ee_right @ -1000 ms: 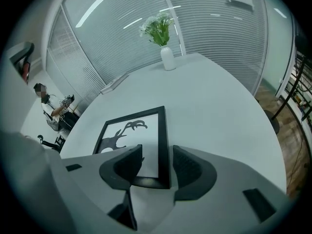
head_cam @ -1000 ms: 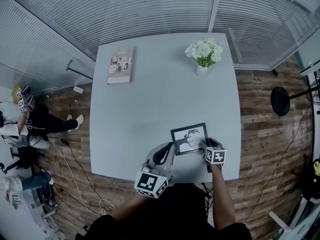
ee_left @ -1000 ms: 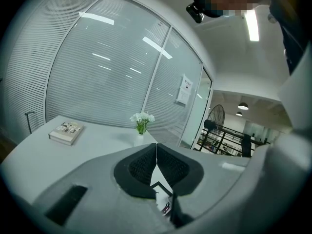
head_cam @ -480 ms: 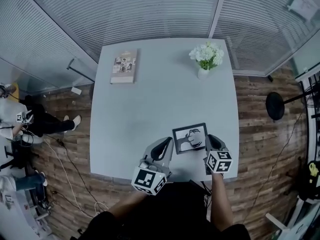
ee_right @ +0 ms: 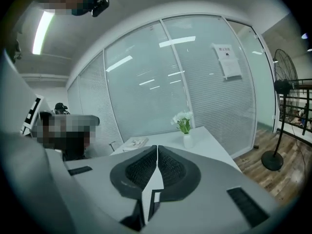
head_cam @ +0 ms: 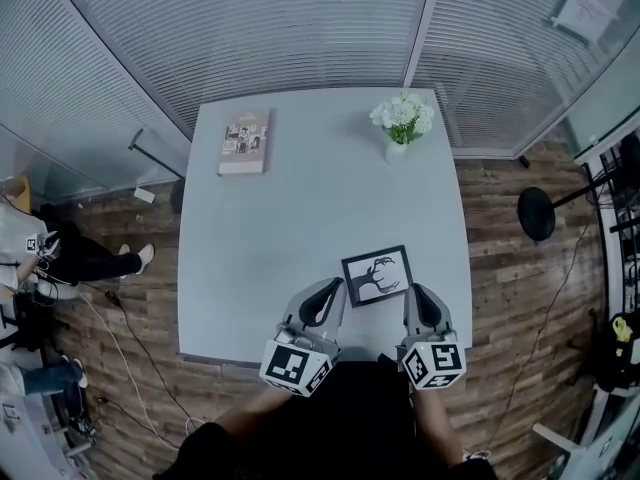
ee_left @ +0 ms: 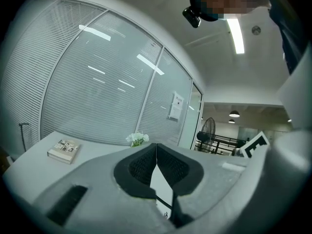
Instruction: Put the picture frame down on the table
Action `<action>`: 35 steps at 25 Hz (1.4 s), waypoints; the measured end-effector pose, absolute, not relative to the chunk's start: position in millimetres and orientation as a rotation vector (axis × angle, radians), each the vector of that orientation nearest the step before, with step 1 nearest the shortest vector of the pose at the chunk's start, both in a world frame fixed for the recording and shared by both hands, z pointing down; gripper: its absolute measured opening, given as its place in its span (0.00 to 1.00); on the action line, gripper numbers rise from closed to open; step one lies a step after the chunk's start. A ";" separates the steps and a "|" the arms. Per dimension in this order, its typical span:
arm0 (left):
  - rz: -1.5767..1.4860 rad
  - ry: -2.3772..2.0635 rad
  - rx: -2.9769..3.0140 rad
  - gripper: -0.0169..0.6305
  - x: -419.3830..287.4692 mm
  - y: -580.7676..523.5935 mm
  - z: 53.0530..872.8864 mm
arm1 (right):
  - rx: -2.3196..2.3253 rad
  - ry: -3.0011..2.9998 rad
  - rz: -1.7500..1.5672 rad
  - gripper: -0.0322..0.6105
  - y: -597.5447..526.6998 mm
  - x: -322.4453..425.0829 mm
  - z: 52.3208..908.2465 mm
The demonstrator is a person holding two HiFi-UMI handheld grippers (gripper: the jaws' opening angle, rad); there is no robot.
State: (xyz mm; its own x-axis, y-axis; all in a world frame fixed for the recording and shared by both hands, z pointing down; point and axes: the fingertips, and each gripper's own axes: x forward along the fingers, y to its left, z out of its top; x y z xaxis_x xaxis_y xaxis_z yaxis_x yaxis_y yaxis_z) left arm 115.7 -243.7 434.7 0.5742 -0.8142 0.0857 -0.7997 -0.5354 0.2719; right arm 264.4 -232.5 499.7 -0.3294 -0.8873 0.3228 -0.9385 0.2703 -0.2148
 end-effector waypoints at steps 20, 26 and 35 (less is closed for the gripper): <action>-0.080 -1.311 2.546 0.05 111.5 -237.8 435.9 | 1.725 -2.456 0.466 0.07 -215.7 242.9 473.2; -0.079 -1.307 2.545 0.05 112.9 -236.9 437.6 | 1.720 -2.458 0.464 0.07 -215.5 242.6 474.5; -0.083 -1.307 2.545 0.05 114.7 -235.5 436.0 | 1.708 -2.451 0.460 0.07 -215.3 243.9 475.6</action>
